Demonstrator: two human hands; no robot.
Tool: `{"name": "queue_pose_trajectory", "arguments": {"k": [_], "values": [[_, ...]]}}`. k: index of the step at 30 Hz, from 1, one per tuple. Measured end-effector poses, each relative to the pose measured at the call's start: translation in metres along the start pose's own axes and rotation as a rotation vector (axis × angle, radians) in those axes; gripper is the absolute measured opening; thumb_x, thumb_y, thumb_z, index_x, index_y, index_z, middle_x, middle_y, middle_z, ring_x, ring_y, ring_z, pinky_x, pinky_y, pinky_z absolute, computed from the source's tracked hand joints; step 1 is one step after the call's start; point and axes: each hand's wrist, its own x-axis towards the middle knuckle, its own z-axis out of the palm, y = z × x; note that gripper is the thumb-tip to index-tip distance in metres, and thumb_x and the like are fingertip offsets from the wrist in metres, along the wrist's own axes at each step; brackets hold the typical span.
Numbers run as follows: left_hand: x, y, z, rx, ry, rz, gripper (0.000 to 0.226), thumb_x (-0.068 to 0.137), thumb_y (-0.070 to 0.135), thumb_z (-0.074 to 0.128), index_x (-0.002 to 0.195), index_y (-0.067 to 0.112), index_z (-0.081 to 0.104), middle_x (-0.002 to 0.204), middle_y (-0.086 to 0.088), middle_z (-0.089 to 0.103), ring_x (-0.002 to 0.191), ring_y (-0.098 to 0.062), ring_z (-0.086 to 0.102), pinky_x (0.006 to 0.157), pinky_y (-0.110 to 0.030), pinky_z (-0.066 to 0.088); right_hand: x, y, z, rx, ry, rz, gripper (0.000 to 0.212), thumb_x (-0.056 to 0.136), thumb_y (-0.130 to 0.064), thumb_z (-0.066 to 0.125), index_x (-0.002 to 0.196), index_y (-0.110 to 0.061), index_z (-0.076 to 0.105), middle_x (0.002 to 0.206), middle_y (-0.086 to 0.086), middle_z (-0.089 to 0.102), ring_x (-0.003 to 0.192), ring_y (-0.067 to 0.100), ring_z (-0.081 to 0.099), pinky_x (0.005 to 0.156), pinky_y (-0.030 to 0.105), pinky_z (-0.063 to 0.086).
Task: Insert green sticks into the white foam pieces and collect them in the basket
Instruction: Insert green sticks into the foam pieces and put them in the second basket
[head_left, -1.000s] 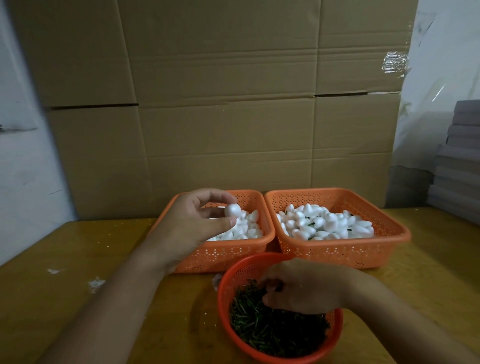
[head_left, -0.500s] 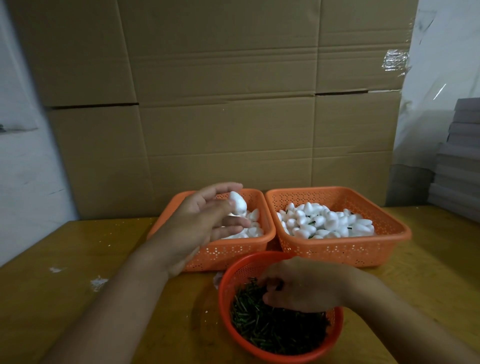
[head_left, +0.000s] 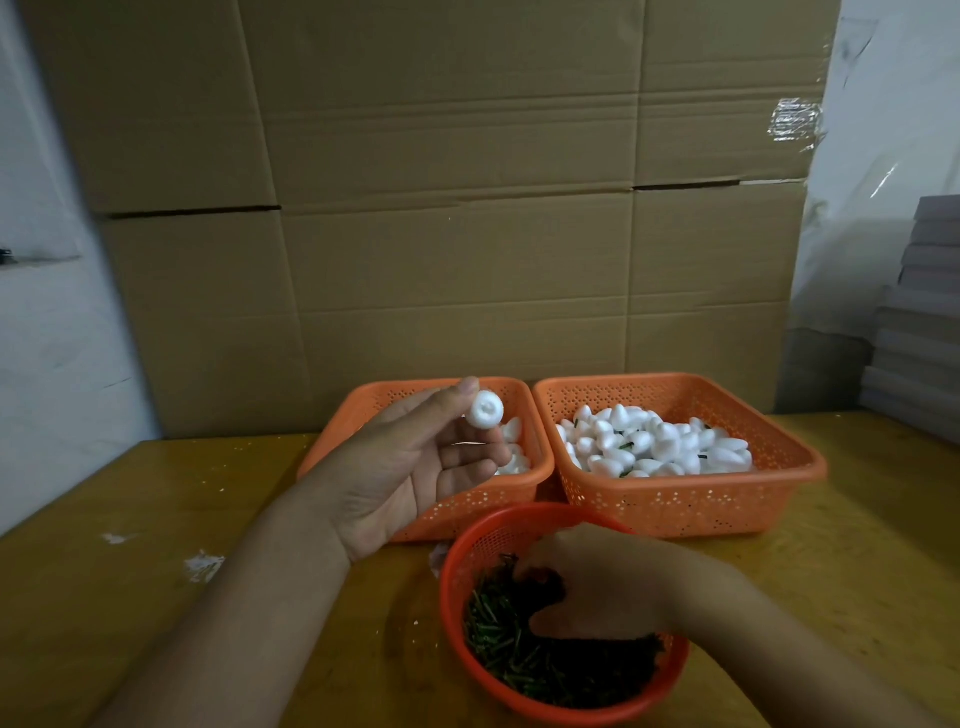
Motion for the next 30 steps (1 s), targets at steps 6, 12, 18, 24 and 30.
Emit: {"name": "queue_pose_trajectory", "arguments": {"k": [6, 12, 18, 24, 30], "values": [[-0.002, 0.001, 0.003, 0.017, -0.022, 0.001, 0.024, 0.072, 0.043, 0.079, 0.08, 0.021, 0.08, 0.084, -0.01, 0.074, 0.076, -0.017, 0.074, 0.061, -0.021, 0.058, 0.002, -0.003, 0.008, -0.028, 0.083, -0.01, 0.028, 0.089, -0.034, 0.066, 0.117, -0.029, 0.068, 0.118, -0.009, 0.066, 0.105, 0.013, 0.062, 0.087, 0.029, 0.05], [-0.003, 0.003, 0.003, 0.001, -0.016, 0.0, 0.023, 0.074, 0.043, 0.078, 0.079, 0.02, 0.08, 0.084, -0.011, 0.073, 0.075, -0.018, 0.074, 0.06, -0.022, 0.058, 0.001, -0.001, -0.003, 0.042, 0.151, -0.034, 0.023, 0.094, -0.032, 0.06, 0.113, -0.028, 0.072, 0.108, -0.012, 0.072, 0.096, 0.003, 0.062, 0.082, 0.02, 0.047], [-0.003, 0.003, 0.002, 0.014, -0.02, -0.005, 0.024, 0.071, 0.043, 0.079, 0.08, 0.021, 0.08, 0.085, -0.011, 0.074, 0.075, -0.018, 0.074, 0.059, -0.022, 0.058, -0.006, 0.001, -0.014, 0.101, 0.146, -0.042, 0.022, 0.099, -0.021, 0.056, 0.109, -0.023, 0.074, 0.102, -0.009, 0.074, 0.088, 0.003, 0.064, 0.08, 0.022, 0.05], [-0.003, 0.002, 0.001, 0.032, -0.021, -0.004, 0.022, 0.073, 0.042, 0.078, 0.081, 0.022, 0.08, 0.087, -0.011, 0.074, 0.076, -0.018, 0.073, 0.06, -0.023, 0.058, -0.01, 0.001, -0.019, 0.148, 0.131, -0.027, 0.02, 0.098, -0.024, 0.056, 0.101, -0.017, 0.074, 0.087, -0.003, 0.074, 0.075, 0.005, 0.066, 0.068, 0.021, 0.05], [-0.003, 0.002, 0.001, 0.042, -0.028, -0.002, 0.02, 0.074, 0.042, 0.078, 0.081, 0.023, 0.08, 0.087, -0.01, 0.074, 0.076, -0.017, 0.073, 0.059, -0.022, 0.057, -0.013, -0.002, -0.022, 0.223, 0.163, -0.066, 0.016, 0.097, -0.024, 0.059, 0.099, -0.022, 0.075, 0.084, -0.01, 0.073, 0.071, -0.005, 0.063, 0.064, 0.011, 0.045]]}}
